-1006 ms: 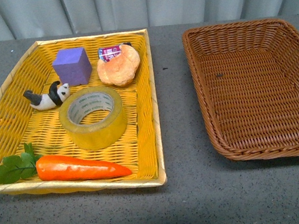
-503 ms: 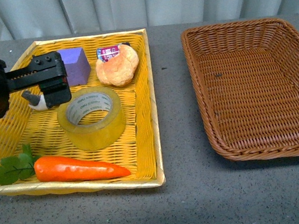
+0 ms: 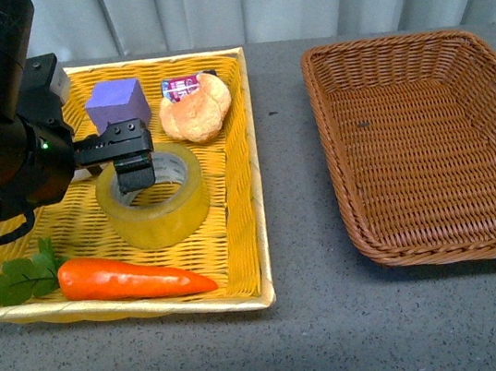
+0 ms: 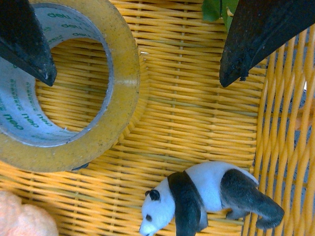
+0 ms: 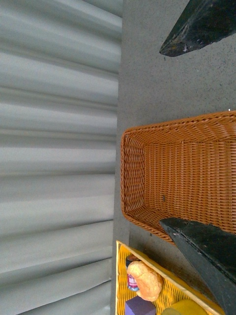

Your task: Move tape to another basket

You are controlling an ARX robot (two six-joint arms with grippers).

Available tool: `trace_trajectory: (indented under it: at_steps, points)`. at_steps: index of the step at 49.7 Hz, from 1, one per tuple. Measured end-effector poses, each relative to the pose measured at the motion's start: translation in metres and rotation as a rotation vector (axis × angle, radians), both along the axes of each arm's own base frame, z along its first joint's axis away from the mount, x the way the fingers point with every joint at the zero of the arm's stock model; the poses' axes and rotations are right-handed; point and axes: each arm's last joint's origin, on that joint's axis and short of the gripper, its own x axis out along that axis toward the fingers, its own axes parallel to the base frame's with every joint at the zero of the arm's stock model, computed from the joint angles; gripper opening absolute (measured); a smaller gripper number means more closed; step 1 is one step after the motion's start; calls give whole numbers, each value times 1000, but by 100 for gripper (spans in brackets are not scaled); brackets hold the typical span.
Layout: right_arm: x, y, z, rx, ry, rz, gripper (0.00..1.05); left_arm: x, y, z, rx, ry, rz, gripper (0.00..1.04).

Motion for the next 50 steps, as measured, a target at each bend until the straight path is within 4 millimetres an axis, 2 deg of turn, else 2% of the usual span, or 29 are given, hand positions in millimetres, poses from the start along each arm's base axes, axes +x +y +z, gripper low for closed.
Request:
trace_trajectory:
  at_steps: [9, 16, 23, 35, 50]
  points:
    - [0, 0, 0, 0, 0, 0, 96, 2, -2, -4, 14, 22, -4, 96]
    - [0, 0, 0, 0, 0, 0, 96, 4, -2, -3, 16, 24, -3, 74]
    - [0, 0, 0, 0, 0, 0, 96, 5, -3, -2, 13, 22, -6, 47]
    - [0, 0, 0, 0, 0, 0, 96, 5, -6, -2, 2, 25, -21, 15]
    - [0, 0, 0, 0, 0, 0, 96, 5, -8, 1, -4, 21, -46, 14]
